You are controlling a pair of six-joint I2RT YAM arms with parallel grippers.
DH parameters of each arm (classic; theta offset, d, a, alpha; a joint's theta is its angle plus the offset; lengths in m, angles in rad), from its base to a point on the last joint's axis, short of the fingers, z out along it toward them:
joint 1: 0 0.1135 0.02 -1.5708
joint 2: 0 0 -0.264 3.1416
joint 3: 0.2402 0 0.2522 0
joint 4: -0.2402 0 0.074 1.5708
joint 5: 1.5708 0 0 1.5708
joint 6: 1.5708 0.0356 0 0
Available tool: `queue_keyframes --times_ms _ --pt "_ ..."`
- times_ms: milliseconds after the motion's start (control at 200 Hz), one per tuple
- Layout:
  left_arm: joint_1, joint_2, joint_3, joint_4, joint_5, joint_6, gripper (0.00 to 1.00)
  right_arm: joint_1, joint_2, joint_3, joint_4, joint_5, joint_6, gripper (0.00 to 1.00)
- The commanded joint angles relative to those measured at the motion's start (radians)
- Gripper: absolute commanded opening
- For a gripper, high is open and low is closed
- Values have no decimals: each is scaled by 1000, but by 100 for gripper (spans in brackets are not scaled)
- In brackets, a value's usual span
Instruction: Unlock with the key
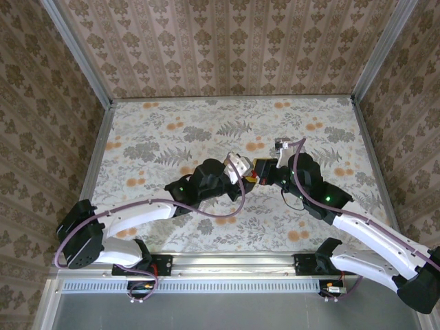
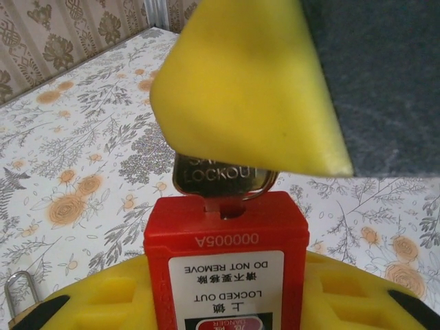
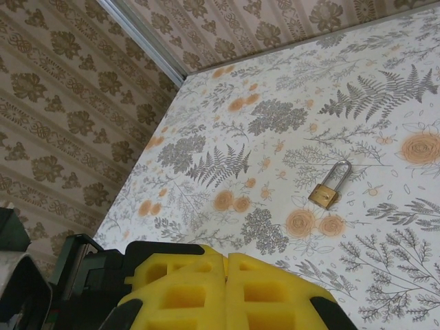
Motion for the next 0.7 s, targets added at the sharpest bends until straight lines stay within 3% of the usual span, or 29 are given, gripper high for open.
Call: queue_keyframes --times_ms 0,155,370,570,695 --pt "8 -32 34 -39 -63 79 27 4 -26 -2 8 -15 26 18" --pt "8 -24 108 -184 -147 183 23 -33 -63 21 -34 -14 16 44" --pt "-6 -23 187 -335 -293 351 23 -154 -150 39 -93 -90 2 57" --pt "-63 -33 219 -416 -441 604 23 -291 -170 39 -145 -252 -16 60" --pt "-120 -39 157 -342 -570 821 24 -363 -137 22 -112 -415 -6 56"
